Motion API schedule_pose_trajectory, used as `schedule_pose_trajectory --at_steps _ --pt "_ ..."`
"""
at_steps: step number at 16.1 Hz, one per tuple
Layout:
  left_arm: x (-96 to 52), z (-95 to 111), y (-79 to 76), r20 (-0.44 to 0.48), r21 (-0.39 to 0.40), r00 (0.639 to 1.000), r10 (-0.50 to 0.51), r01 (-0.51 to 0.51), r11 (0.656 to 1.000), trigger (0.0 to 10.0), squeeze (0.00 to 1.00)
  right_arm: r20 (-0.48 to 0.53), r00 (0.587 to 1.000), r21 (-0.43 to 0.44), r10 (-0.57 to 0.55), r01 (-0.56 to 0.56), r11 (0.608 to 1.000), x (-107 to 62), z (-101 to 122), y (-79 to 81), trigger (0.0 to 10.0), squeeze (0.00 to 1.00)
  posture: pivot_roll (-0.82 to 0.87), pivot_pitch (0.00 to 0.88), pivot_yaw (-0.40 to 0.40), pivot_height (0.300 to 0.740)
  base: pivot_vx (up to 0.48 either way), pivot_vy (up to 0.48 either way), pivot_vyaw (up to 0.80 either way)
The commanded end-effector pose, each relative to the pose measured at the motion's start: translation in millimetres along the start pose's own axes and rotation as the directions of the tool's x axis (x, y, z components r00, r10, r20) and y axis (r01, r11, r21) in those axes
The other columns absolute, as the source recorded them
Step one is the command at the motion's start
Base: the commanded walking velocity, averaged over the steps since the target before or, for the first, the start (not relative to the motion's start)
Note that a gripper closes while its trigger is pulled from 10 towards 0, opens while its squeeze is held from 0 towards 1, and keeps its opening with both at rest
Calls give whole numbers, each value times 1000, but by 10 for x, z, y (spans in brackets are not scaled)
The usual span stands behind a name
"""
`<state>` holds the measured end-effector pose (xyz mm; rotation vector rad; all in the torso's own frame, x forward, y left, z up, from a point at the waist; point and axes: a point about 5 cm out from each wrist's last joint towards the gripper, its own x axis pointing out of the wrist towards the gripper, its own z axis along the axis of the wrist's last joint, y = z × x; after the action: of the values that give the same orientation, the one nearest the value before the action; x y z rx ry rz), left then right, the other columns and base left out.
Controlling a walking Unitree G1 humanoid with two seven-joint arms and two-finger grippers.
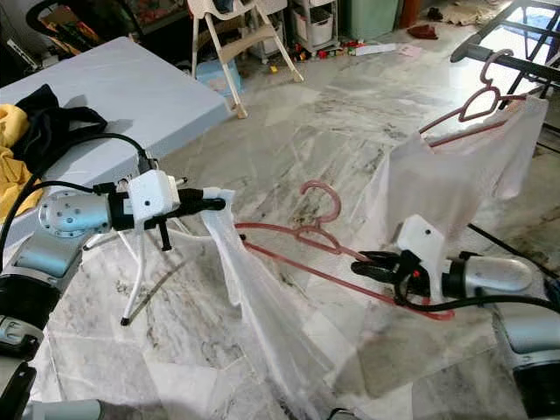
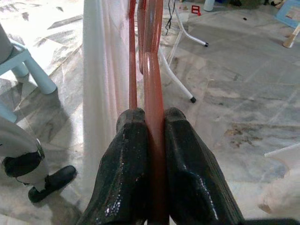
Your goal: Hang hanger
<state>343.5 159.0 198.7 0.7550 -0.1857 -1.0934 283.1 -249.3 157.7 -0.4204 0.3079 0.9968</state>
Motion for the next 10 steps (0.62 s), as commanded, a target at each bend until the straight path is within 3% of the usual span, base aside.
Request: schedule_pose_trajectory --at_steps 1,6,10 --pt "-106 -45 9 -41 4 999 -8 8 1000 10000 0 -13 1000 -2 -20 20 1000 -106 -20 -72 10000 0 -78 140 144 740 0 0 0" --pt "-155 -25 16 -47 -15 999 -17 16 1000 10000 0 -68 996 -26 -57 56 998 -213 -49 -204 10000 0 -83 137 121 740 0 0 0" --pt "-155 -25 16 -47 -15 999 -17 16 1000 10000 0 -68 996 -26 -57 56 998 -213 -49 -204 10000 0 -83 137 121 740 0 0 0"
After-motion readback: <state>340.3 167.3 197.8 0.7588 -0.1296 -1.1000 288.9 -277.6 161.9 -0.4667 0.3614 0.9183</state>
